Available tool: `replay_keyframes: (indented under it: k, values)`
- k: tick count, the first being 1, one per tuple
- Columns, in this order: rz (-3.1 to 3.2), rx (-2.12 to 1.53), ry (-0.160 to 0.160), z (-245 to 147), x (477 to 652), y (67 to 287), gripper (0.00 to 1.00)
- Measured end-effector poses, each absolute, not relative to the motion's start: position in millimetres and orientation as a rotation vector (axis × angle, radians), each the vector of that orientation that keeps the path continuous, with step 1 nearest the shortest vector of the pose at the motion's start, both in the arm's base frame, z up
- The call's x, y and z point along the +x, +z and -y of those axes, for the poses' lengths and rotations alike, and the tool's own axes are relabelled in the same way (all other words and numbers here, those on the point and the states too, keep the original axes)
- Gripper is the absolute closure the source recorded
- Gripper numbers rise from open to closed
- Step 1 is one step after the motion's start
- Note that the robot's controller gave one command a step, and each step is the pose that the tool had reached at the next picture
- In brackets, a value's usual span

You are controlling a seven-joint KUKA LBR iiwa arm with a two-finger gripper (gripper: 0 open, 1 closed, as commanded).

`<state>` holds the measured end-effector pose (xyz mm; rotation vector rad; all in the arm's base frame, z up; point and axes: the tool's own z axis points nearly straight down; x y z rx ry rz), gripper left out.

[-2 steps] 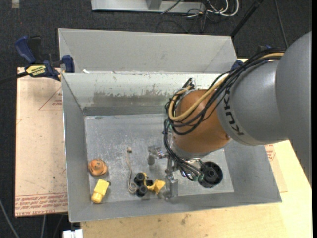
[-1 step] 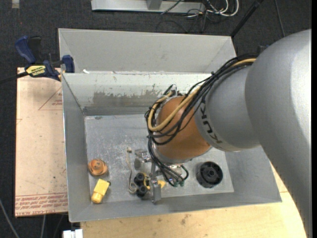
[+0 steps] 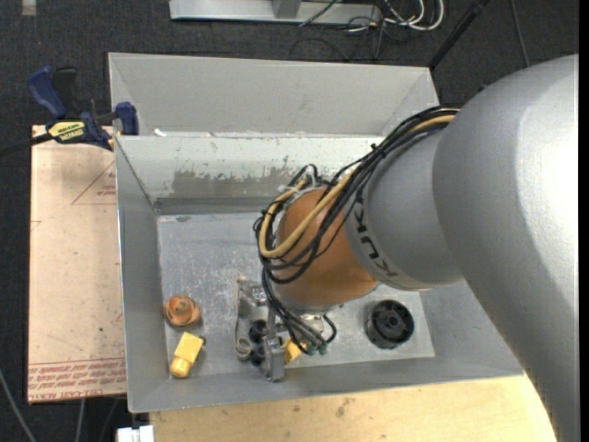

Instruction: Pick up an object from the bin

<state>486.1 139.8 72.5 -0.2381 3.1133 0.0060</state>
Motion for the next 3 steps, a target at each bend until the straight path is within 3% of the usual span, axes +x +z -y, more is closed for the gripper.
replay_keyframes:
  k: [1, 2, 3]
  values:
    - [-3.135, -0.182, 0.003, -128, 517.3, 70, 0.00]
    - [-3.132, -0.159, 0.004, -96, 509.1, 71, 0.00]
    - [-3.128, -0.202, -0.003, -98, 493.6, 71, 0.00]
